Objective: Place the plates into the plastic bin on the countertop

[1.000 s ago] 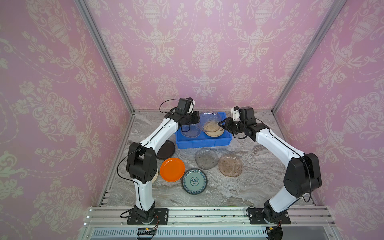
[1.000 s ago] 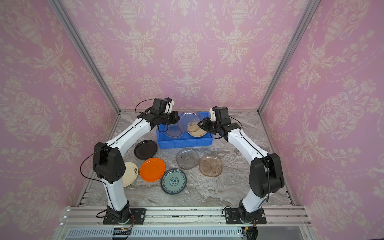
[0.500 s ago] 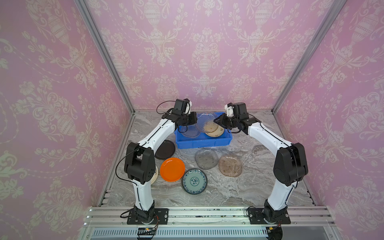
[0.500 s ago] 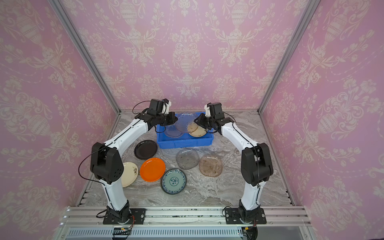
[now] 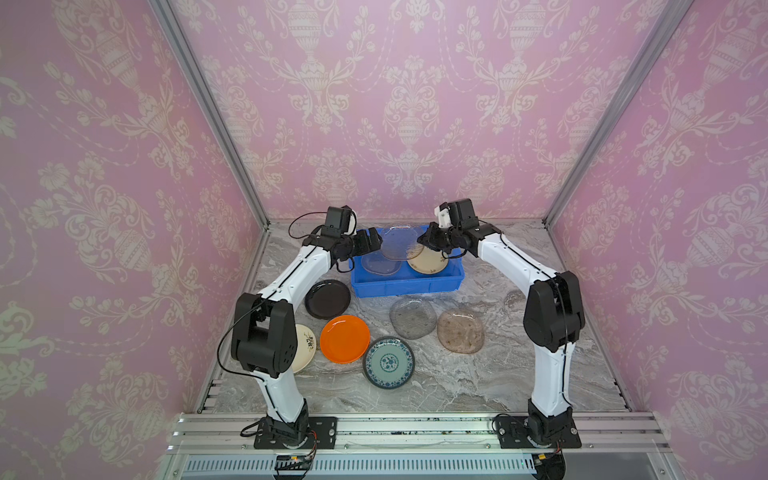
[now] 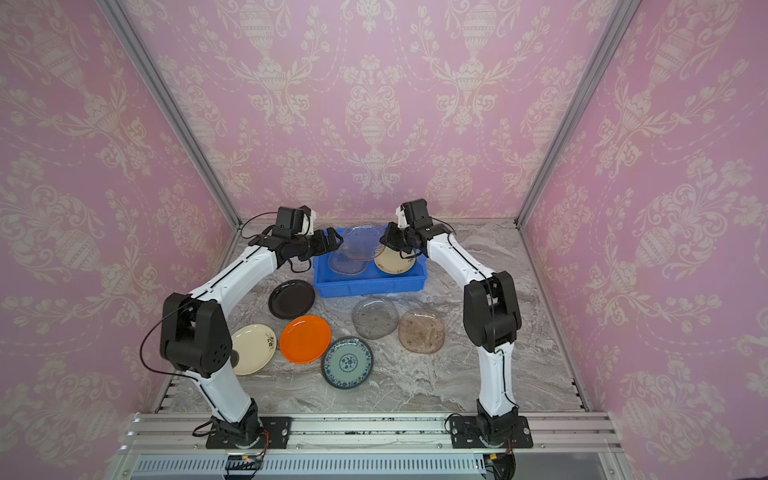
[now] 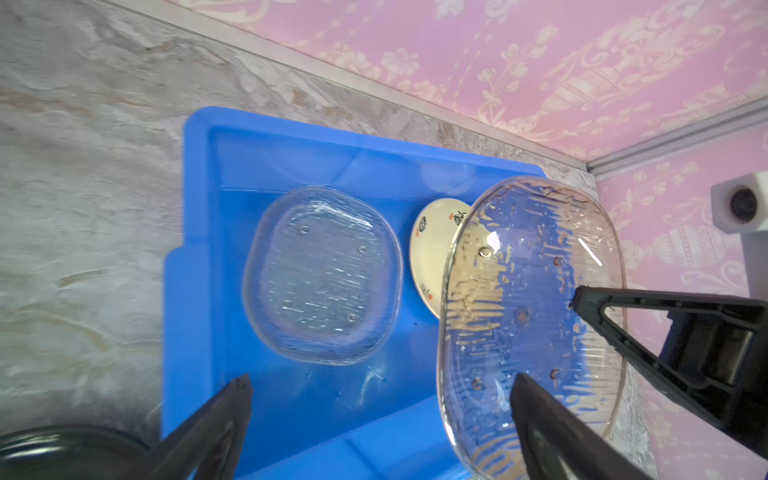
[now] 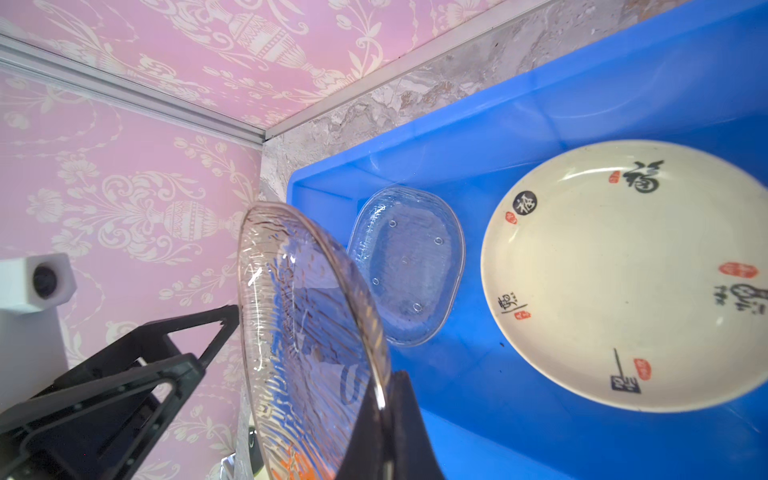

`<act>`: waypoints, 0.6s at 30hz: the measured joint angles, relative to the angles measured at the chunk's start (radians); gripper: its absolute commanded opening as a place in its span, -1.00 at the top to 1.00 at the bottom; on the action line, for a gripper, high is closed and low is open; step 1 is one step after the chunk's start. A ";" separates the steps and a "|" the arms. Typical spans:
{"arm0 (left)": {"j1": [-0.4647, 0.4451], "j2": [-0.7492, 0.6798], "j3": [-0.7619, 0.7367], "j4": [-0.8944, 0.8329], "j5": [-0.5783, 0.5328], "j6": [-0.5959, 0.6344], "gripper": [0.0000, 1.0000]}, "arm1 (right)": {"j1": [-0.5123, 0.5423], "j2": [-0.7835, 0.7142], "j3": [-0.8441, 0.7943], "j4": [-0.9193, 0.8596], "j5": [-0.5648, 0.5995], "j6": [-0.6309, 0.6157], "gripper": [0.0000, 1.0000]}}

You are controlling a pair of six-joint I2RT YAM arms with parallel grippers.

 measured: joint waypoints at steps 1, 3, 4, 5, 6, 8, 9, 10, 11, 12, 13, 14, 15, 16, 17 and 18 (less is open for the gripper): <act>0.019 -0.023 -0.029 0.007 -0.010 -0.001 -0.99 | 0.006 0.022 0.016 -0.007 0.003 0.000 1.00; 0.057 -0.076 -0.082 0.019 -0.030 -0.003 -0.99 | 0.023 0.070 0.053 -0.030 0.010 0.005 1.00; 0.069 -0.096 -0.100 0.024 -0.037 -0.004 -0.99 | 0.030 0.090 0.068 -0.035 0.010 0.010 1.00; 0.079 -0.115 -0.114 0.032 -0.041 -0.004 -0.99 | 0.038 0.107 0.079 -0.038 0.011 0.020 1.00; 0.085 -0.127 -0.122 0.037 -0.044 -0.006 -0.99 | 0.046 0.122 0.088 -0.039 0.012 0.028 1.00; 0.093 -0.142 -0.130 0.049 -0.045 -0.006 -0.99 | 0.062 0.151 0.104 -0.038 0.016 0.056 1.00; 0.094 -0.143 -0.130 0.054 -0.045 -0.006 -0.99 | 0.068 0.165 0.110 -0.037 0.018 0.074 1.00; 0.094 -0.143 -0.131 0.059 -0.045 -0.007 -0.99 | 0.074 0.174 0.116 -0.037 0.018 0.086 1.00; 0.095 -0.143 -0.134 0.061 -0.045 -0.007 -0.99 | 0.079 0.186 0.121 -0.032 0.018 0.106 1.00; 0.095 -0.143 -0.135 0.060 -0.045 -0.007 -0.99 | 0.082 0.195 0.124 -0.027 0.018 0.122 1.00; 0.096 -0.143 -0.137 0.062 -0.045 -0.010 -0.99 | 0.085 0.204 0.126 -0.022 0.020 0.140 1.00; 0.098 -0.143 -0.140 0.066 -0.045 -0.011 -0.99 | 0.087 0.214 0.126 -0.013 0.025 0.159 1.00; 0.099 -0.143 -0.141 0.066 -0.045 -0.011 -0.99 | 0.087 0.222 0.126 -0.005 0.027 0.174 1.00; 0.101 -0.142 -0.141 0.068 -0.045 -0.011 -0.99 | 0.086 0.229 0.127 0.001 0.032 0.187 1.00; 0.103 -0.142 -0.141 0.068 -0.045 -0.011 -0.99 | 0.086 0.237 0.128 0.005 0.036 0.201 1.00; 0.105 -0.142 -0.141 0.068 -0.045 -0.011 -0.99 | 0.086 0.245 0.132 0.007 0.038 0.211 1.00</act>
